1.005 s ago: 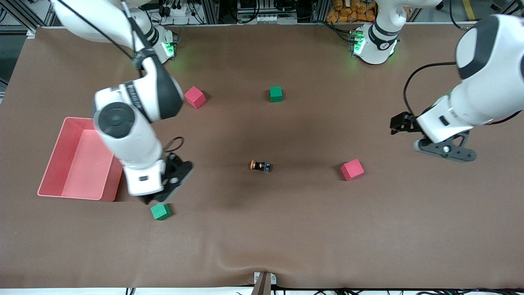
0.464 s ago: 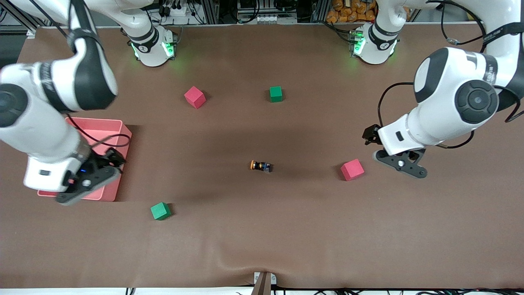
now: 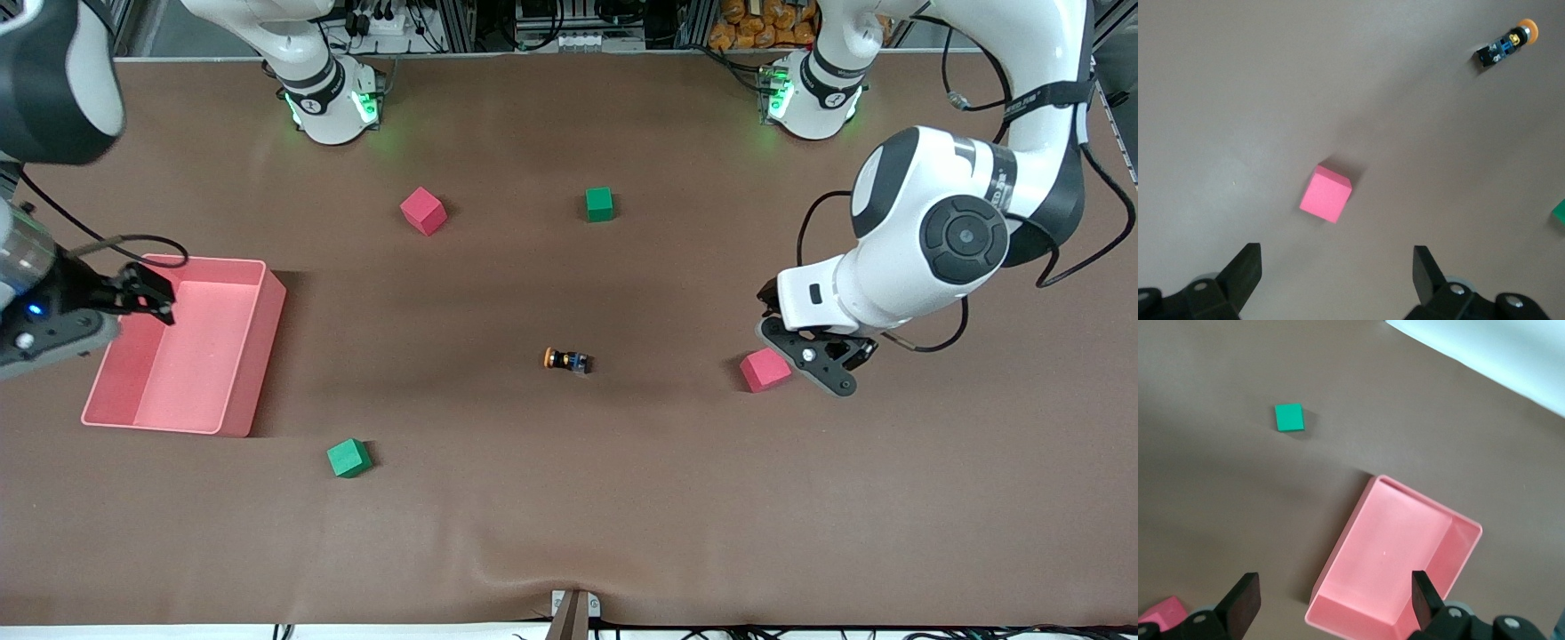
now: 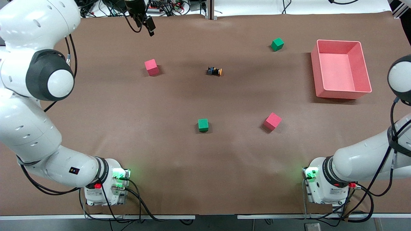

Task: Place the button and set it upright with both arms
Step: 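Release the switch and withdraw the right gripper while the left gripper approaches, then move the left gripper over the lying switch and lower it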

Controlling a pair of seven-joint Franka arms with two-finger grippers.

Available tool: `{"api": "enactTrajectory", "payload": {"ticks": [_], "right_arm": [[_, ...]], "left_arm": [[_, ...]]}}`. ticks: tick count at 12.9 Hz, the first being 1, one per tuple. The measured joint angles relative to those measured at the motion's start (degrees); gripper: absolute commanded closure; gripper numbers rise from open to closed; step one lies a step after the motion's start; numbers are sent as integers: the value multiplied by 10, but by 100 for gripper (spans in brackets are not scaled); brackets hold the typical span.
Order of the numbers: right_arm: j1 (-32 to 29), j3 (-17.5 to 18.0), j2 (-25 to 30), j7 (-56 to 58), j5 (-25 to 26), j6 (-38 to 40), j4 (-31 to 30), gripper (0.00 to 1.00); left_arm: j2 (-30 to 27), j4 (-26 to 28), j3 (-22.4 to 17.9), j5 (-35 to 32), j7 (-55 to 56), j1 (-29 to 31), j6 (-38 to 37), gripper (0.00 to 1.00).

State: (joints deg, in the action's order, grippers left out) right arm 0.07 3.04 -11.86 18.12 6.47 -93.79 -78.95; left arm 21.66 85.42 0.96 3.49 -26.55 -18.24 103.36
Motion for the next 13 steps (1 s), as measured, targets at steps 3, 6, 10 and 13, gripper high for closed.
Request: {"api": "enactTrajectory", "payload": {"ticks": [3, 6, 10, 13], "right_arm": [[-8, -6, 64, -57, -3, 8, -59, 0], [-13, -18, 96, -121, -28, 39, -80, 0], [-13, -21, 104, -213, -35, 73, -81, 0], [-13, -31, 105, -255, -35, 99, -80, 0]], "left_arm": [[20, -1, 9, 0, -90, -1, 33, 0], [42, -1, 13, 0, -191, -12, 76, 0], [61, -1, 18, -39, -218, -65, 117, 0], [86, -1, 37, -43, -255, -80, 162, 0]]}}
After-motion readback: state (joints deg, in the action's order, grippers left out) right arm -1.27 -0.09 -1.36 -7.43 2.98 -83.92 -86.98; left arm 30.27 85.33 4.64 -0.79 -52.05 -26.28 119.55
